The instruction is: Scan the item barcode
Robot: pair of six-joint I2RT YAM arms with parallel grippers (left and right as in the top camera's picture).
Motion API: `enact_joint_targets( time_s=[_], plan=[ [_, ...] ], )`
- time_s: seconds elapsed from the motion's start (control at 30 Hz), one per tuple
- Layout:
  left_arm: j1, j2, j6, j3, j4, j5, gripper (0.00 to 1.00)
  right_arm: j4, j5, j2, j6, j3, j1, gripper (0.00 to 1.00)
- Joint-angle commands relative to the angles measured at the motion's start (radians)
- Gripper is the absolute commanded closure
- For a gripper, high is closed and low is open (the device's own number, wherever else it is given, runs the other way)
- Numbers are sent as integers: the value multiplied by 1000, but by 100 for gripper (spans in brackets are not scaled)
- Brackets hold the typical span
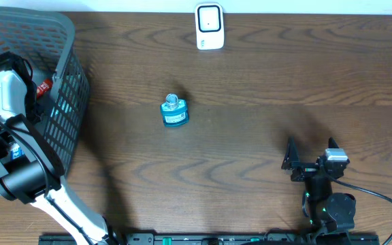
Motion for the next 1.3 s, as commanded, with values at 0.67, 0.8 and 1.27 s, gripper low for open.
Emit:
enact_joint_targets(
  time_s=[0.67, 0.8, 1.27],
  plan=[
    [8, 14, 3, -20, 17, -21, 2, -3, 13, -3, -13, -1, 10, 1],
    [28, 14, 4, -66, 66, -20, 2, -3, 13, -3, -13, -1, 10, 1],
    [71, 14, 201, -203, 241, 137, 48, -3, 13, -3, -13, -1, 10, 1]
  ],
)
